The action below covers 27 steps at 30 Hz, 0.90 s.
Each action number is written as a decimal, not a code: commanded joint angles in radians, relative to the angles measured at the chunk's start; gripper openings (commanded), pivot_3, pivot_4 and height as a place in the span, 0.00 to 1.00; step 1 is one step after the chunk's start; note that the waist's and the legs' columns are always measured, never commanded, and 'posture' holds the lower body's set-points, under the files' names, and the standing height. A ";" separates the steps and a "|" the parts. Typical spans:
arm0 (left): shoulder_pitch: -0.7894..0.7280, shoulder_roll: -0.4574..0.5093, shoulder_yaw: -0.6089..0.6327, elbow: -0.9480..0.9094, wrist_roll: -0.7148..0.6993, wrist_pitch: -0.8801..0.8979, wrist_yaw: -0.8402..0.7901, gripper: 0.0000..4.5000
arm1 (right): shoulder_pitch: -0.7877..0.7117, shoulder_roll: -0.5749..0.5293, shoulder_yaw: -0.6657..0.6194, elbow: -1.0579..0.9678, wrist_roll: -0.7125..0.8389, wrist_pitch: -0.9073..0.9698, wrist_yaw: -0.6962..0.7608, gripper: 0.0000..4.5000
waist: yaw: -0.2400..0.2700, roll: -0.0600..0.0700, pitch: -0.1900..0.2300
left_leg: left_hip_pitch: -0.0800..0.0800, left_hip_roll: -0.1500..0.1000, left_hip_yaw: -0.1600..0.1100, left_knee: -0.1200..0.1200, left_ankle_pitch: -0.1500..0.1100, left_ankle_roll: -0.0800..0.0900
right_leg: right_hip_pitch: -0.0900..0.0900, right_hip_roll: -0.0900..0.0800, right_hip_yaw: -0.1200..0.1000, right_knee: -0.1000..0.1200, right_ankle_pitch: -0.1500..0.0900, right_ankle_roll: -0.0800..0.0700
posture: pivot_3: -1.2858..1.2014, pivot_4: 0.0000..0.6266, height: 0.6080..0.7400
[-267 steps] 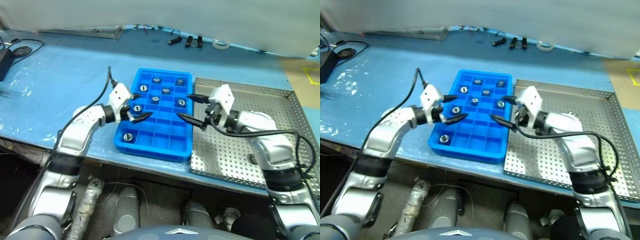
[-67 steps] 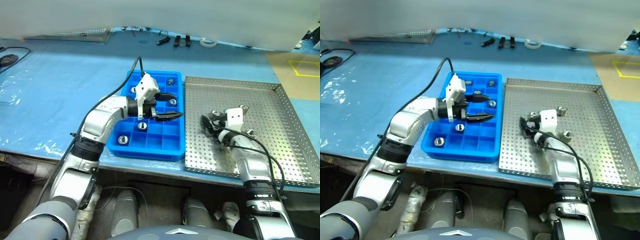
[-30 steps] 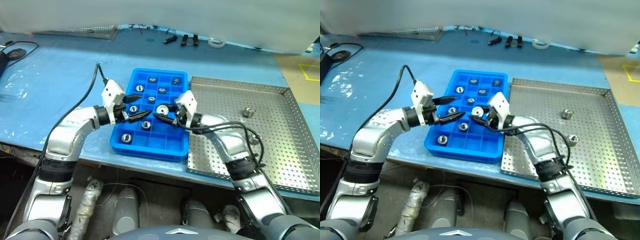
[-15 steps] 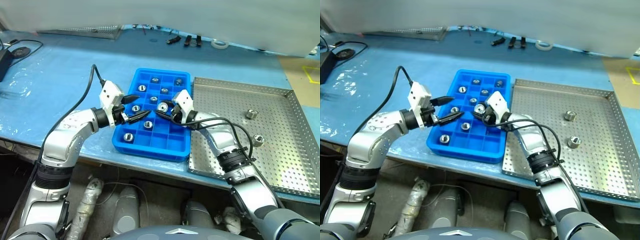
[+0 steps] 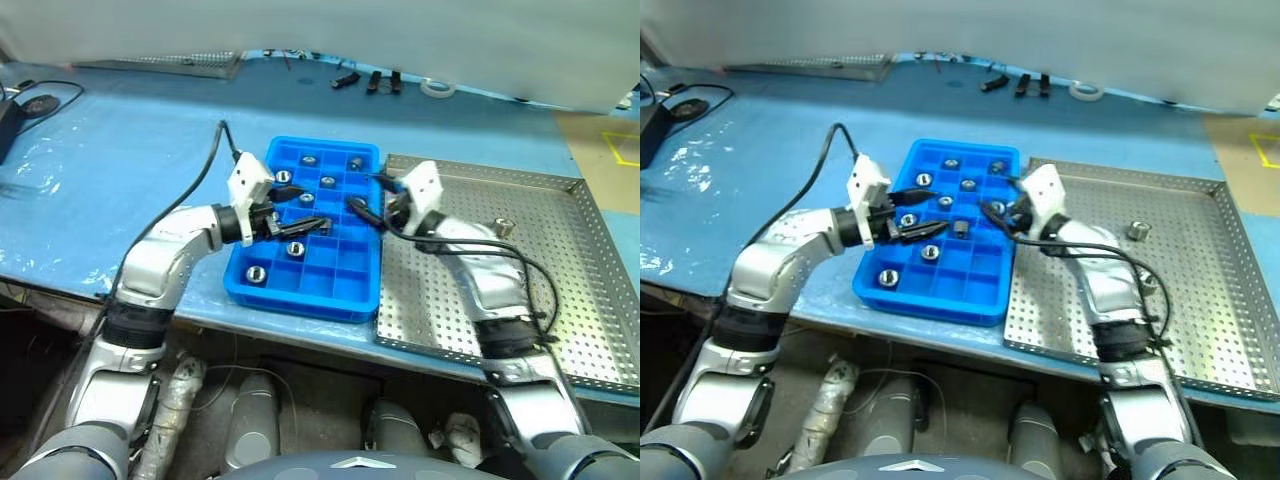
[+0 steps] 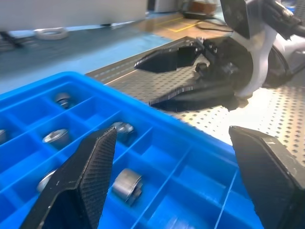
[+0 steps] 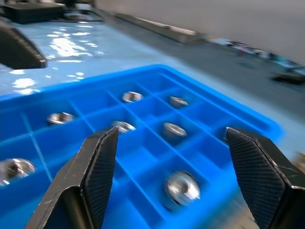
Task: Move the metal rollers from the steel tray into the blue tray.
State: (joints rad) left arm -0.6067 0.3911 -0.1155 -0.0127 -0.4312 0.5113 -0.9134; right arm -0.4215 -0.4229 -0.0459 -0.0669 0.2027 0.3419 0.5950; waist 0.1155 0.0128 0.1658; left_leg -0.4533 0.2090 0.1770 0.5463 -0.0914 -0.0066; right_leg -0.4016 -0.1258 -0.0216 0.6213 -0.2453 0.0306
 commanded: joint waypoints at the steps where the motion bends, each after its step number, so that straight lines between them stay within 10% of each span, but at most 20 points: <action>1: -0.070 -0.051 -0.039 0.071 0.014 -0.066 -0.053 0.88 | 0.107 -0.052 -0.132 -0.140 0.042 0.061 -0.044 0.84 | -0.008 0.000 0.000 | 0.000 0.000 0.000 0.000 0.000 0.000 | 0.000 0.000 0.001 0.000 0.000 0.000 | 0.44 0.24 1.00; 27: -0.194 -0.169 -0.102 0.284 0.093 -0.189 -0.221 0.88 | 0.438 -0.066 -0.248 0.064 -0.080 -0.073 -0.235 0.84 | -0.101 0.000 0.000 | 0.003 0.000 0.005 0.005 -0.006 0.010 | 0.002 -0.002 0.003 -0.001 0.000 -0.001 | 0.39 0.24 1.00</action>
State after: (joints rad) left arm -0.7868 0.2199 -0.2295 0.3031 -0.3323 0.3275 -1.1295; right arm 0.0029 -0.4827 -0.2656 -0.0307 0.1293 0.2780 0.3710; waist 0.0145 0.0128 0.1657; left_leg -0.4497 0.2089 0.1818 0.5520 -0.0977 0.0039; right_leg -0.3984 -0.1274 -0.0184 0.6198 -0.2453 0.0299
